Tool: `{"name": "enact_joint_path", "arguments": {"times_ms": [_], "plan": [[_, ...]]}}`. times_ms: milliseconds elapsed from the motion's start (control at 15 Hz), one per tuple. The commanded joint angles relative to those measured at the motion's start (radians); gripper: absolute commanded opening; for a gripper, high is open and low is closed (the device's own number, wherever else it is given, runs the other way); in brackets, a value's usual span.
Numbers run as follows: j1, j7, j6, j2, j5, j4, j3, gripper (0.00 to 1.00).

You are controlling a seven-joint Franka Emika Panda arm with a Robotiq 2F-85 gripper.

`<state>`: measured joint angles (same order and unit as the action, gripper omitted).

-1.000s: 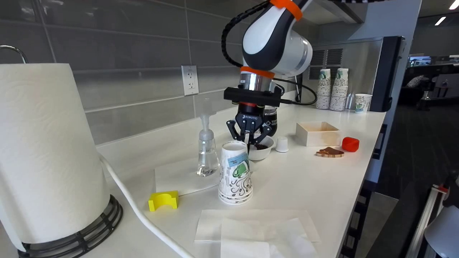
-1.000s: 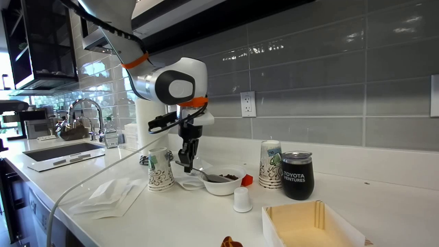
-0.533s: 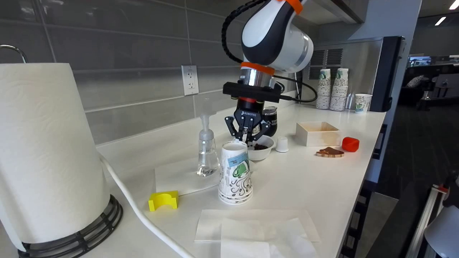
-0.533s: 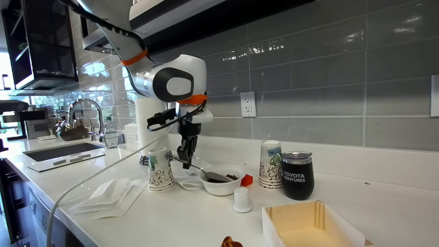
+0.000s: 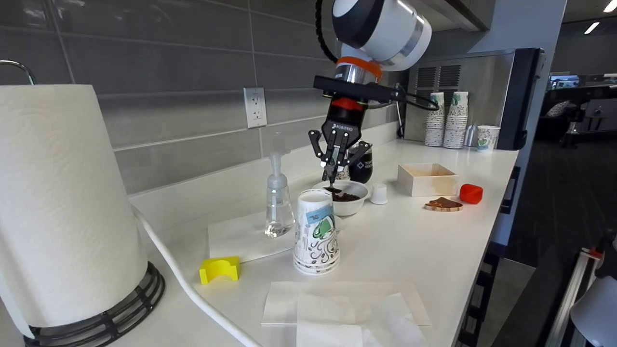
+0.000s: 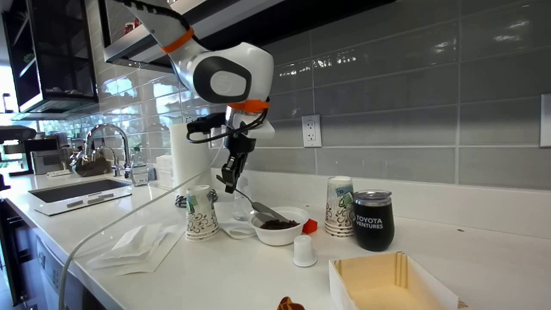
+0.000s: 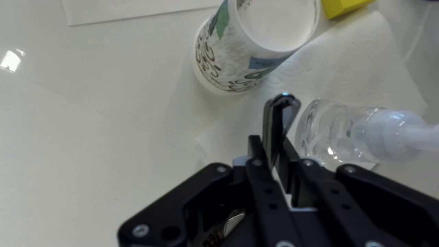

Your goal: Stir the contents of the white plate with the silver spatula

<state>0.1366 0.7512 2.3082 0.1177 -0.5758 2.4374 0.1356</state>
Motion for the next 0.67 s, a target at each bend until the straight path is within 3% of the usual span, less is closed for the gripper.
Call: {"name": "enact_joint_path", "arguments": {"times_ms": [0,267,600], "plan": [[-0.031,-0.118,-0.148,0.006,-0.088,-0.045,-0.057,0.04],[-0.067,-0.199,-0.242,-0.052,-0.142,-0.091,-0.097,0.04],[-0.081,-0.232,-0.3,-0.144,-0.179,-0.146,-0.096,0.04]]}}
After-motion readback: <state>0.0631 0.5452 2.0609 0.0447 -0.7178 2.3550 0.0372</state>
